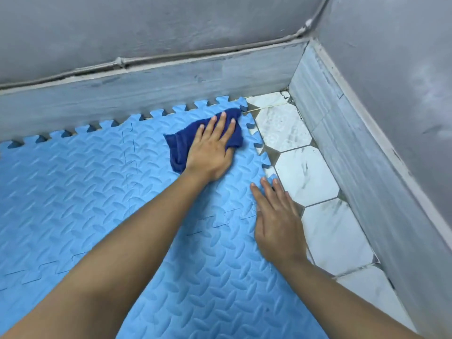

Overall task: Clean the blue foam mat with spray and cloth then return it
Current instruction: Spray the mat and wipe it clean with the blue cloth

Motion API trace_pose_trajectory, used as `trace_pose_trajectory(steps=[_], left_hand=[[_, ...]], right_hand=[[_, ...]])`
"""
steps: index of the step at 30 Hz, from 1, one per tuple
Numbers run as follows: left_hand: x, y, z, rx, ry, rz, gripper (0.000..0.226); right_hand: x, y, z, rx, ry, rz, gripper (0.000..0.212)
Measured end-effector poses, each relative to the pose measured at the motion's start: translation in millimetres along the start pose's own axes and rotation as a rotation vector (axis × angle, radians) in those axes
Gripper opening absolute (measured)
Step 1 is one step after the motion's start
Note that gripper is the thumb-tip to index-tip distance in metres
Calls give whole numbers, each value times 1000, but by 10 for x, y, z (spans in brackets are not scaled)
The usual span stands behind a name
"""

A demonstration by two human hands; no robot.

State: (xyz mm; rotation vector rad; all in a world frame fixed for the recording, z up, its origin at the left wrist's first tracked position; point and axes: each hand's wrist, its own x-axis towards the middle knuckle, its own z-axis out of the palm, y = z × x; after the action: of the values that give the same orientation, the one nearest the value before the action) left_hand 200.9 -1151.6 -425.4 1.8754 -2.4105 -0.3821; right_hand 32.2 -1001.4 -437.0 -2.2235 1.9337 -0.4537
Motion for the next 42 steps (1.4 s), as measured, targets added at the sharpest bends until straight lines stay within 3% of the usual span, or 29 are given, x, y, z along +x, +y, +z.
trace_pose_trajectory(steps=[2,5,13,17,18,20,23,26,29,34,37,39,42], left_hand=[[424,20,-38,0,-22,-70,61],[347,85,-25,-4,-74,-19,60],[-2403,-14,121,22,-107,277,76],[-3332,210,228,61,-250,435,84],[-3303,179,226,15,-235,394,81],[-3006,84,211,-119,-149,148,76],[-2613,-92,132,-148,-36,-198,70],[-2635,-242,4,-97,-47,-225,64],[-3254,-735,-57,-23,-80,-207,65],[-4662,-1587,-46,18,-23,-492,66],[-4941,-1237,14,91,-86,-334,81],[-4949,-655,131,120,-170,-53,87],[-4656,71,332,180,-220,330,78]], right_hand=[[0,-6,4,30,5,5,54],[8,11,-2,54,11,15,53],[-13,12,14,74,-3,12,52],[-30,28,-4,-42,-41,13,55],[-33,12,-17,-114,-53,22,55],[-79,-81,-23,-247,-76,76,55],[-497,-634,99,-191,-88,111,53],[-1053,-1050,240,-110,-184,23,62],[-1042,-938,165,-156,-246,-34,68],[-1031,-813,72,-229,-309,-107,69],[-1047,-875,39,-193,-313,-90,68],[-1071,-879,37,-188,-319,-81,67],[-1045,-887,12,-147,-342,-96,66]])
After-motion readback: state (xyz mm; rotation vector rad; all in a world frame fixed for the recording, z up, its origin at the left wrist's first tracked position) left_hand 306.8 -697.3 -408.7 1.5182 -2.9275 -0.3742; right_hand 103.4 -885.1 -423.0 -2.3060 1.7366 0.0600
